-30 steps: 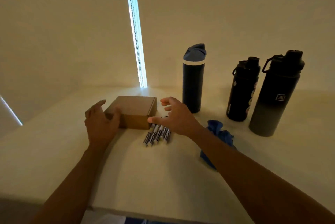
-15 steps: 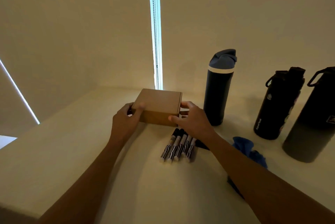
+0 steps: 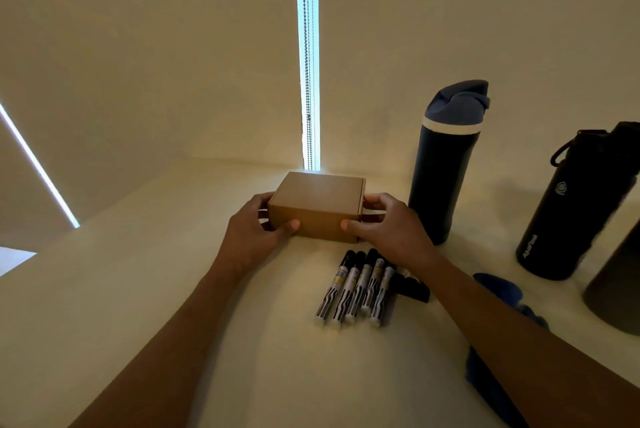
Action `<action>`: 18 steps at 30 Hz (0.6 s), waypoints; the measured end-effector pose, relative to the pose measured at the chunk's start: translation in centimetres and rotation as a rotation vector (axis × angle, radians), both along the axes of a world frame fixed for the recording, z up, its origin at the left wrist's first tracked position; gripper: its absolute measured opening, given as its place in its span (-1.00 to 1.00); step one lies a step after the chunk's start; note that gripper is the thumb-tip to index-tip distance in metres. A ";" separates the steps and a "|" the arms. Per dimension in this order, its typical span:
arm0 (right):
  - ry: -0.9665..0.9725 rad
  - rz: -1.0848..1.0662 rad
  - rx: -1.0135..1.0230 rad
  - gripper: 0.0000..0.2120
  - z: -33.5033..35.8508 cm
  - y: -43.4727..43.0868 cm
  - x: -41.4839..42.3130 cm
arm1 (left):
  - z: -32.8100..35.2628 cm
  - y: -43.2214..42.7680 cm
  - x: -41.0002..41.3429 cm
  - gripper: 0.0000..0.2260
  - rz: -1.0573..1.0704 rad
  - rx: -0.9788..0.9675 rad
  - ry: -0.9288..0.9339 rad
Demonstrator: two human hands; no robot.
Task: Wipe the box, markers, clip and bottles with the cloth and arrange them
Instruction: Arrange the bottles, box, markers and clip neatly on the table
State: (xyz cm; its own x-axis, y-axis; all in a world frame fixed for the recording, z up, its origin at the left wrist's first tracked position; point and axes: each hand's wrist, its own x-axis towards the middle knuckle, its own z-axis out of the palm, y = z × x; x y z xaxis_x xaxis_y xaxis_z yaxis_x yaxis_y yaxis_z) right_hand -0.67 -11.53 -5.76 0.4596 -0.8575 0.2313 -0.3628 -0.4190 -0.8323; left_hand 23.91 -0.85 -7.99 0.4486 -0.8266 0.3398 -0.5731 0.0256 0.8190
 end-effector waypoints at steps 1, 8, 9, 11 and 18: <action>0.006 0.000 -0.006 -0.32 0.0 0.0 0.0 | 0.0 0.0 -0.1 -0.34 0.002 -0.004 -0.007; 0.007 -0.008 -0.019 -0.32 0.1 0.4 0.1 | -0.2 0.1 -0.4 -0.36 0.023 0.002 -0.028; 0.004 -0.009 -0.018 -0.31 0.1 0.5 0.1 | -0.2 0.2 -0.6 -0.36 0.029 0.003 -0.028; 0.010 -0.007 -0.018 -0.30 0.1 0.6 0.0 | -0.1 0.2 -0.8 -0.33 0.036 0.002 -0.019; 0.025 -0.035 -0.037 -0.39 1.3 0.9 -2.6 | 0.0 0.4 -1.0 0.02 0.129 -0.007 -0.127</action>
State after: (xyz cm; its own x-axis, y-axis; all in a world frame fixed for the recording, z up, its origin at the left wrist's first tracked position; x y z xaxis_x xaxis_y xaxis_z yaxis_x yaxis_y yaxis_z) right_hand -3.22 -10.66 -4.43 0.4359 -0.8641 0.2516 -0.3982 -0.4359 -0.8071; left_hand 22.90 -0.45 -8.04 0.5038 -0.7626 0.4057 -0.6709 -0.0496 0.7399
